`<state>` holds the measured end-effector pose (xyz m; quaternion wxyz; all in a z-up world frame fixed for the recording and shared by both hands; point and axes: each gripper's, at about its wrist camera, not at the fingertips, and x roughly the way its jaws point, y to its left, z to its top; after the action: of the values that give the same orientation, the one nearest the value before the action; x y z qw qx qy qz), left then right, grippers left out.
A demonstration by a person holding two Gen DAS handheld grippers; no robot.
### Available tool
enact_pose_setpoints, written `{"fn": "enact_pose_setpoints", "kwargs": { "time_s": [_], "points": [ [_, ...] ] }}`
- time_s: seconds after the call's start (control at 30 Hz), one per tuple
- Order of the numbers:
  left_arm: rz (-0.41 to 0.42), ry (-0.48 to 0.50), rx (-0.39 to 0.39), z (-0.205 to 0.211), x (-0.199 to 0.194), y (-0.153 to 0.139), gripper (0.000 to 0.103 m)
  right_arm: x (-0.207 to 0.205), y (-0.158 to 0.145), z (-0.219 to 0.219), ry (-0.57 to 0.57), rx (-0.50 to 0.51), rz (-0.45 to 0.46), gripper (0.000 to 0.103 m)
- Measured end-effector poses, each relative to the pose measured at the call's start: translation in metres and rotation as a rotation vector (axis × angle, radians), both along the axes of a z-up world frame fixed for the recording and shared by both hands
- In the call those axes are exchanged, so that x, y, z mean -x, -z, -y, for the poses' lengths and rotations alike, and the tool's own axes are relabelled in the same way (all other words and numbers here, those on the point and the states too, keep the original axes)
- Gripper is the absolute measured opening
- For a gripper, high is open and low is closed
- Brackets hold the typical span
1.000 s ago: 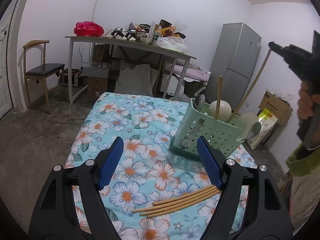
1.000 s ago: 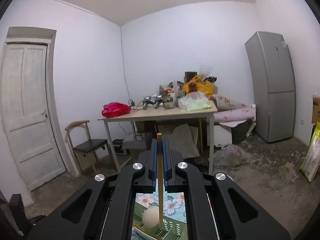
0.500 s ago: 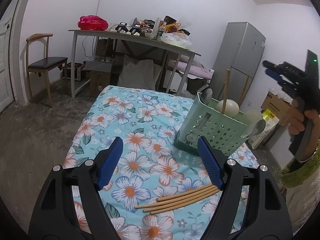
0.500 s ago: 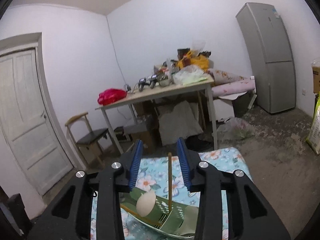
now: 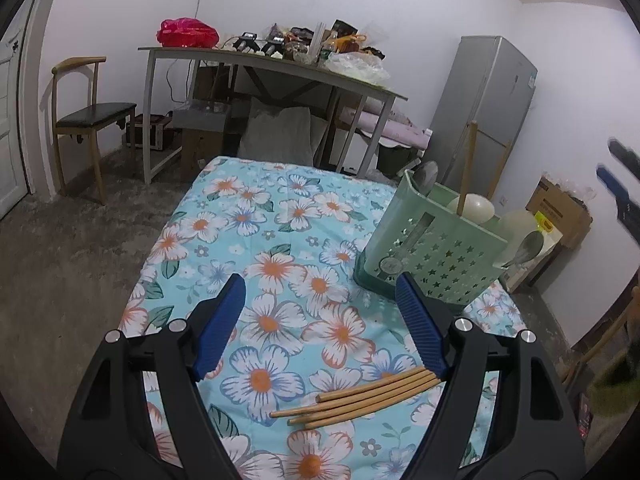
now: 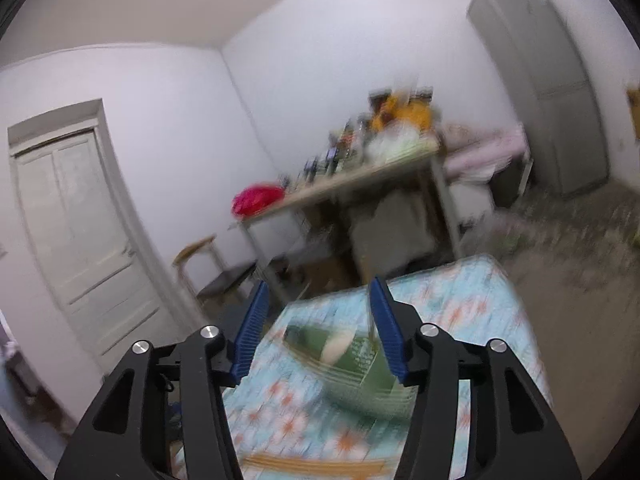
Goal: Organize utensils
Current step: 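Drop the chopstick into the caddy with the right tool, then move both tools back down to the remaining chopsticks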
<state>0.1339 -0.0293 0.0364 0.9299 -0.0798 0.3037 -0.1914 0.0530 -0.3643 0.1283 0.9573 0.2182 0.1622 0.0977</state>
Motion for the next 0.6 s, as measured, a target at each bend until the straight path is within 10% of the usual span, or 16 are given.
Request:
{"fn": "enact_pose_setpoints", "kwargs": {
  "time_s": [0.23,0.43,0.6],
  "points": [
    [-0.074,0.005,-0.036,0.003,-0.012,0.018,0.070,-0.011,0.118,-0.031,-0.166,-0.283,-0.391,0.053],
    [-0.268,0.085,-0.166,0.020,-0.040,0.064,0.033,-0.029,0.217,-0.065,-0.220,-0.532,-0.695,0.047],
    [-0.372,0.103,-0.201,0.022,-0.036,0.091,0.014,-0.037,0.247,-0.069,-0.160,-0.635,-0.742,0.031]
  ]
}}
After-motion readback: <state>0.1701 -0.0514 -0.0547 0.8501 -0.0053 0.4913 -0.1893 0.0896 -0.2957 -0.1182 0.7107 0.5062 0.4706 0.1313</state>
